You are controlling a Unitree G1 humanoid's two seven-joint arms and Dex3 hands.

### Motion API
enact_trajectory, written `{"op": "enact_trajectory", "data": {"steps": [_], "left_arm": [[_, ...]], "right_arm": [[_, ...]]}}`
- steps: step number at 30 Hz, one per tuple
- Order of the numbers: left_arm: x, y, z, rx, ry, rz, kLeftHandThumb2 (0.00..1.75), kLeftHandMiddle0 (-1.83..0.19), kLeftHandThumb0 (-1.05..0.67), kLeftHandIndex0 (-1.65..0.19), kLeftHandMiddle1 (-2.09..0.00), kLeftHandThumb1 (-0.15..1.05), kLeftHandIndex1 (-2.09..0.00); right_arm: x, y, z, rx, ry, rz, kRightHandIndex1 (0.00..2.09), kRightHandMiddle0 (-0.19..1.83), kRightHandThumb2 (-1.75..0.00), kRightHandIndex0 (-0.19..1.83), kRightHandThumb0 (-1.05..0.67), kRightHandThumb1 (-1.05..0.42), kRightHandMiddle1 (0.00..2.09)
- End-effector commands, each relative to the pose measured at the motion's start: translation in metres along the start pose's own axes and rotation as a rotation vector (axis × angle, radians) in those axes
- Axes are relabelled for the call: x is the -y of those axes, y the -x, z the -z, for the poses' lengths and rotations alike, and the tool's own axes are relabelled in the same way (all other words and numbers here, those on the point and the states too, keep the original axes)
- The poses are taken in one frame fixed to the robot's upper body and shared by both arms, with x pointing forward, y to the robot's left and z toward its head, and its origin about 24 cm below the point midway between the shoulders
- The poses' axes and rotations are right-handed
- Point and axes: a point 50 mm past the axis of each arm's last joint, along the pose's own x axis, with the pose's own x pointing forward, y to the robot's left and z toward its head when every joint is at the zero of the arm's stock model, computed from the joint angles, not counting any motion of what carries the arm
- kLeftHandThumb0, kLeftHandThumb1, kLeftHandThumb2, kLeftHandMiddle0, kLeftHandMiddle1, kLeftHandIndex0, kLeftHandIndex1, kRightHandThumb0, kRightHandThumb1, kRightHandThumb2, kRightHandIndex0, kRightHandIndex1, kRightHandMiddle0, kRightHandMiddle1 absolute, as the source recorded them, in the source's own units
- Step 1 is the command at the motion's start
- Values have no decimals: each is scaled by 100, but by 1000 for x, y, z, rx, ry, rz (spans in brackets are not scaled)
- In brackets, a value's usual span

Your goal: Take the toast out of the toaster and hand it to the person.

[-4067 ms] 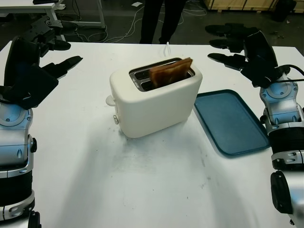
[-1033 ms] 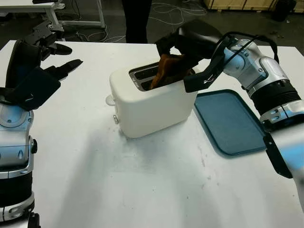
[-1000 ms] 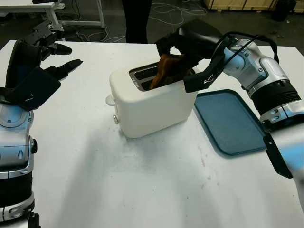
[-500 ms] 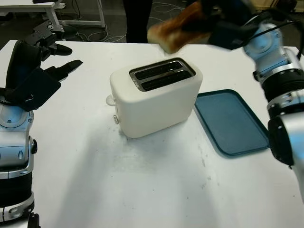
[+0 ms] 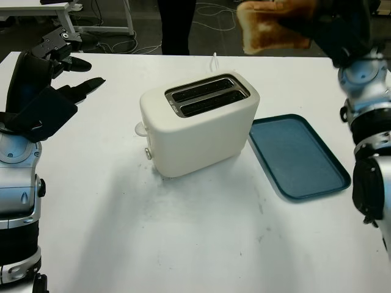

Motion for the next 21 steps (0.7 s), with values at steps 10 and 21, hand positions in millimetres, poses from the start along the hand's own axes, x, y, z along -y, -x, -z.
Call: {"op": "enact_trajectory", "data": {"steps": [10, 21], "left_arm": [[2, -1, -2, -9, 13, 3, 2, -28, -17, -38, -98, 92, -61], [2, -1, 0, -15, 22, 8, 2, -29, -19, -38, -97, 92, -60]], "right_arm": [[-36, 24, 45, -328, -189, 11, 175, 49, -14, 73, 19, -92, 175], [-56, 36, 58, -480, -354, 40, 175, 51, -15, 73, 18, -92, 175]]}}
